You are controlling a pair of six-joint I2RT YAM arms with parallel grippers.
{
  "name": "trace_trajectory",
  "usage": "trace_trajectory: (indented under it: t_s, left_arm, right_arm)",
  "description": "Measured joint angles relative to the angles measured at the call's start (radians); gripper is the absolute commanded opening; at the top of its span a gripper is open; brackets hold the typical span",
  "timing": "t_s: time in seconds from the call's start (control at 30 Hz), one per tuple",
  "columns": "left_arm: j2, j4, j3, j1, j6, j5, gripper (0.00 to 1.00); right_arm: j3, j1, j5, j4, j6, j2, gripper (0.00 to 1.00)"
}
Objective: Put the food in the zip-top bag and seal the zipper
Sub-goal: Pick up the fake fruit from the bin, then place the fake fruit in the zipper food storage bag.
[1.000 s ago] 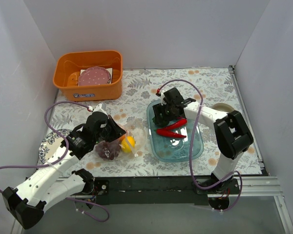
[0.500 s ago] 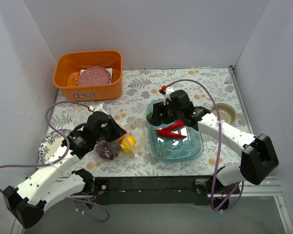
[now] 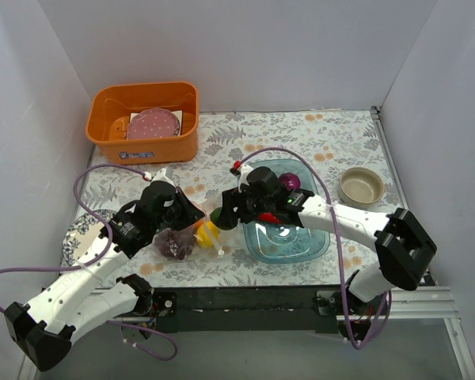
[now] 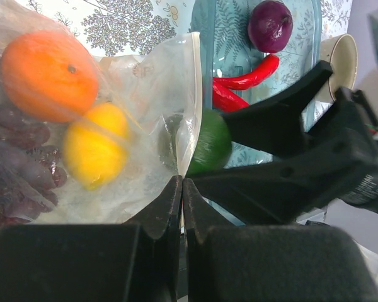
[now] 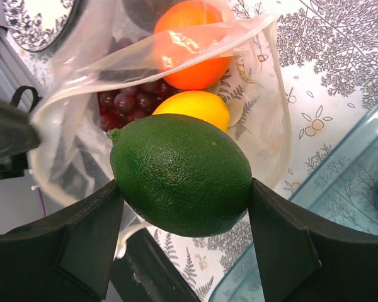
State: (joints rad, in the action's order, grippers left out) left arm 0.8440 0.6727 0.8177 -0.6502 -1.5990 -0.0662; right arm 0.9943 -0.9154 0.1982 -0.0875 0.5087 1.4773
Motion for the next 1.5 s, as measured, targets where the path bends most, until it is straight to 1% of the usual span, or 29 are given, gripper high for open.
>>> trace_trajectory:
  t_s: [0.23, 0.4, 0.5, 0.57, 0.77, 0.97, 1.03, 1.07, 1.13, 1.3, 1.4, 1.5]
  left_arm:
    - [-0.023, 0.006, 0.0, 0.0, 0.002, -0.004, 0.0]
    - [-0.046, 0.031, 0.011, 0.0, 0.002, -0.024, 0.0]
    - [-0.06, 0.033, 0.013, 0.0, 0.003, -0.034, 0.0]
    - [-0.068, 0.035, 0.014, 0.0, 0.003, -0.042, 0.0]
    - [-0.098, 0.038, 0.014, 0.0, 0.0, -0.061, 0.0]
    - [-0.128, 0.039, 0.014, 0.0, -0.005, -0.081, 0.0]
    - [-0.127, 0.039, 0.014, 0.0, -0.005, -0.084, 0.0]
    - [-0.127, 0.04, 0.014, 0.0, -0.005, -0.084, 0.0]
    - [-0.127, 0.041, 0.014, 0.0, -0.005, -0.084, 0.0]
    - [-0.127, 0.041, 0.014, 0.0, -0.006, -0.084, 0.0]
    - [-0.126, 0.041, 0.014, 0.0, -0.006, -0.084, 0.0]
    - [-0.121, 0.041, 0.014, 0.0, -0.006, -0.084, 0.0]
  right_arm:
    - [0.052, -0.016, 0.032, 0.034, 0.016, 0.138, 0.66]
    - [0.063, -0.029, 0.08, 0.121, 0.045, 0.153, 0.67]
    - [0.087, -0.037, 0.114, 0.169, 0.055, 0.171, 0.72]
    - [0.104, -0.039, 0.145, 0.191, 0.056, 0.193, 0.79]
    - [0.125, -0.041, 0.245, 0.211, 0.047, 0.257, 0.85]
    - [0.124, -0.041, 0.29, 0.228, 0.038, 0.264, 0.92]
    - [0.121, -0.041, 0.294, 0.234, 0.037, 0.263, 0.93]
    - [0.12, -0.041, 0.296, 0.237, 0.036, 0.263, 0.96]
    - [0.115, -0.041, 0.295, 0.244, 0.035, 0.261, 0.98]
    - [0.098, -0.041, 0.282, 0.246, 0.034, 0.243, 0.98]
    - [0.087, -0.041, 0.232, 0.231, 0.028, 0.211, 0.98]
    - [0.084, -0.041, 0.154, 0.183, 0.008, 0.158, 0.98]
